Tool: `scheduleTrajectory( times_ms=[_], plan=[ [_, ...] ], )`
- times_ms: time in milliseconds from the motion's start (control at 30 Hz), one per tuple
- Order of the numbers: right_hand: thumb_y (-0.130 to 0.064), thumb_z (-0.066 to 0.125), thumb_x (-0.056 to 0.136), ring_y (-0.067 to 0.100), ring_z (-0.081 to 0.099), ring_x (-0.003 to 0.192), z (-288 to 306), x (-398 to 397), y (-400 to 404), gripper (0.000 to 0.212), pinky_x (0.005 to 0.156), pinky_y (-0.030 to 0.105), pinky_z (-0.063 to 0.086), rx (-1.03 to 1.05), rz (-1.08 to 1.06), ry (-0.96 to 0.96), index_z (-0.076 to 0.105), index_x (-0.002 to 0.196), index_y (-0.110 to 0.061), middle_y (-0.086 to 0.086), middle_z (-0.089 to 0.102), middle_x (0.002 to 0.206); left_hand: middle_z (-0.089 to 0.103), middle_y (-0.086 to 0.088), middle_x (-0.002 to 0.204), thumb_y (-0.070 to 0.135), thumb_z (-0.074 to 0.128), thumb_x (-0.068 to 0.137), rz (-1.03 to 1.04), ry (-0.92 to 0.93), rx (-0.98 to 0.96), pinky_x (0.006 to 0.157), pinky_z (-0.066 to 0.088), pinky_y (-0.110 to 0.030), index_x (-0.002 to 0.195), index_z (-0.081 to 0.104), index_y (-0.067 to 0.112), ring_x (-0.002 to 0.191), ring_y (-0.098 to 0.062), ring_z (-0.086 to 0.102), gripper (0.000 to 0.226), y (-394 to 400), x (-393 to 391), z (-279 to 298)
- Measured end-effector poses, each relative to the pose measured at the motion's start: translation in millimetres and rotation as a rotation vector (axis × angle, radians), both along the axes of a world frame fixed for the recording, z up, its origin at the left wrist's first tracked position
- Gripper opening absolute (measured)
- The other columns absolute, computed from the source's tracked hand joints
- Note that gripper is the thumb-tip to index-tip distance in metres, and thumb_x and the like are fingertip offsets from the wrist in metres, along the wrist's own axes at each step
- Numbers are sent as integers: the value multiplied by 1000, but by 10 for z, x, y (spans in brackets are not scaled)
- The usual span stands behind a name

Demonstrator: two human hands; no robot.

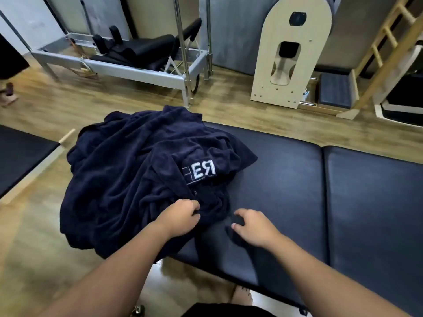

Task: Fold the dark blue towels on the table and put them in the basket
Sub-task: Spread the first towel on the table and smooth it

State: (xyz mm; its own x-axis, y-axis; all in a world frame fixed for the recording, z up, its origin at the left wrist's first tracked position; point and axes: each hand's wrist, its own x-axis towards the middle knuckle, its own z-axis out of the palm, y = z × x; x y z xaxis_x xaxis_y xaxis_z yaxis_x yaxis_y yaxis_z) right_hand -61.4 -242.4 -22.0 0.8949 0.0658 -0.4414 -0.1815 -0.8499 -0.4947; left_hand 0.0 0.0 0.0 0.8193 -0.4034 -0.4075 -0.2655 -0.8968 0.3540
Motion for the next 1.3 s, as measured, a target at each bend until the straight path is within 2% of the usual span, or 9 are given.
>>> scheduleTrajectory(
  times_ms=[100,333,433,533,633,833,1133,1233,1300],
  plan=[
    [-41,60,93,27,57,125,-26,229,55,47,100,39,49,22,-20,-1,58,137,-22,4,66,131,63,1,120,34,50,95,-50,-65,51,95,50,-41,120,62,22,111,-23,59,30,-21,240,76],
    [-37,61,91,33,59,114,-158,627,358,36,88,38,51,-23,-103,15,58,121,-17,11,64,117,54,0,108,18,55,90,-162,-324,-88,83,53,-44,105,59,13,105,-24,55,16,-125,828,119],
    [-39,63,91,37,58,112,-228,734,520,36,88,39,49,-67,-162,12,53,115,-14,15,61,114,46,4,130,15,59,87,-293,-364,-154,78,57,-44,130,53,22,103,-21,53,43,-157,1074,30],
    [-40,63,92,39,54,116,-271,806,758,50,93,41,47,-122,-209,42,46,131,-15,14,59,120,20,5,161,20,63,89,-437,-222,-65,89,54,-40,155,24,42,117,-23,51,80,-153,1312,8],
    [-37,62,94,33,50,118,-277,817,1000,47,93,42,47,-155,-276,68,45,132,-16,9,55,121,39,0,142,30,64,92,-569,-157,105,81,53,-40,155,14,47,109,-27,59,82,-143,1532,-19],
    [-16,57,88,31,59,98,-229,631,1050,27,83,39,50,-129,-518,6,59,116,-17,1,45,98,55,-5,116,34,55,98,-642,-313,59,72,54,-42,116,50,19,91,-33,64,24,-260,1774,-4],
    [-15,53,89,37,58,91,-18,-185,524,10,62,37,32,-495,-976,9,55,99,-14,4,43,93,59,-4,98,41,47,103,-611,-384,-262,63,46,-40,102,40,18,81,-40,63,24,-961,1902,144],
    [-11,53,86,40,57,93,132,-519,159,10,65,41,37,-557,-1200,-55,53,95,-11,11,48,96,64,-5,98,38,47,103,-666,-365,-245,66,49,-42,99,32,22,83,-39,64,22,-1229,1769,206],
    [-12,56,84,41,56,95,223,-702,-40,14,69,41,39,-577,-1309,-50,55,98,-10,13,51,99,68,-6,99,28,50,98,-726,-334,-143,66,48,-39,116,39,21,85,-37,64,22,-1362,1633,205]
  ],
)
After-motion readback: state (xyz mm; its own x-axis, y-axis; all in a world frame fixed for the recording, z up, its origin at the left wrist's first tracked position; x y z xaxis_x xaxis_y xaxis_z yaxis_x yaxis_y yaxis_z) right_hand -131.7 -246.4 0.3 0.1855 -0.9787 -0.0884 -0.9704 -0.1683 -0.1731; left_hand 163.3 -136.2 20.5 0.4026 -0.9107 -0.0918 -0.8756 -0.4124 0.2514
